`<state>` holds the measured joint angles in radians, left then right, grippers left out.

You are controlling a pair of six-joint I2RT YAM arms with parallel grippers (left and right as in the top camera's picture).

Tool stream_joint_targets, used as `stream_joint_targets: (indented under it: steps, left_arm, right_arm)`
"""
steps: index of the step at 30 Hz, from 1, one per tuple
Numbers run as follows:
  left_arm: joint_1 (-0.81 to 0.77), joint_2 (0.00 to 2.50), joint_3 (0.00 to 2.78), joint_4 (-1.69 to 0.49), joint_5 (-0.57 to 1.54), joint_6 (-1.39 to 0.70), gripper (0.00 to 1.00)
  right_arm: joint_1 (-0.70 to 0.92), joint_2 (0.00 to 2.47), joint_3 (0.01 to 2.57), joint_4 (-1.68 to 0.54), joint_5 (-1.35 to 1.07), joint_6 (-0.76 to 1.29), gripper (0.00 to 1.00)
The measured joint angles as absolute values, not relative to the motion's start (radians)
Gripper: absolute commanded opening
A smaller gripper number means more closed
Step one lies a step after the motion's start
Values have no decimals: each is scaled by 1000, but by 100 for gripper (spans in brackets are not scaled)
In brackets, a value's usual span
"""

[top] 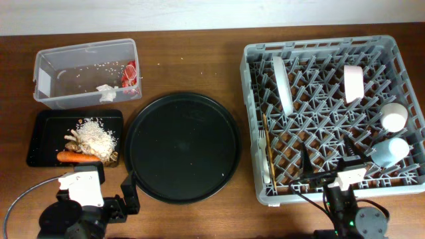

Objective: Sort waste into correct bins and load items into the dishwasher rack

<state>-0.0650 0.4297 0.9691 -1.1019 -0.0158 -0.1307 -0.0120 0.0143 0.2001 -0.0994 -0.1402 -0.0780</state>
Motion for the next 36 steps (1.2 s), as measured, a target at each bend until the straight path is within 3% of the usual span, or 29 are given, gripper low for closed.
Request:
stream_joint_targets:
  steps: [4, 6, 24, 26, 29, 33, 36]
  left_arm:
    - [-65, 429, 968, -1102, -15, -131, 99]
    - [-65, 429, 968, -1103, -15, -131, 99]
    - [-65, 428, 966, -1131, -20, -131, 99]
    - [-62, 344, 837, -1048, -47, -130, 99]
    - [-25, 104, 429, -689, -41, -127, 99]
    - [-24, 15, 59, 49, 21, -73, 99]
    - [-24, 12, 12, -72, 73, 9, 99]
  right_arm:
    - [-11, 14, 49, 38, -83, -78, 99]
    - [-4, 14, 11, -71, -53, -78, 99]
    - [-3, 14, 11, -72, -41, -79, 99]
    - [-3, 12, 11, -72, -33, -78, 99]
    - [-3, 10, 11, -74, -26, -78, 99]
    - [-3, 10, 11, -74, -26, -78, 99]
    - [-3, 10, 11, -74, -25, -78, 99]
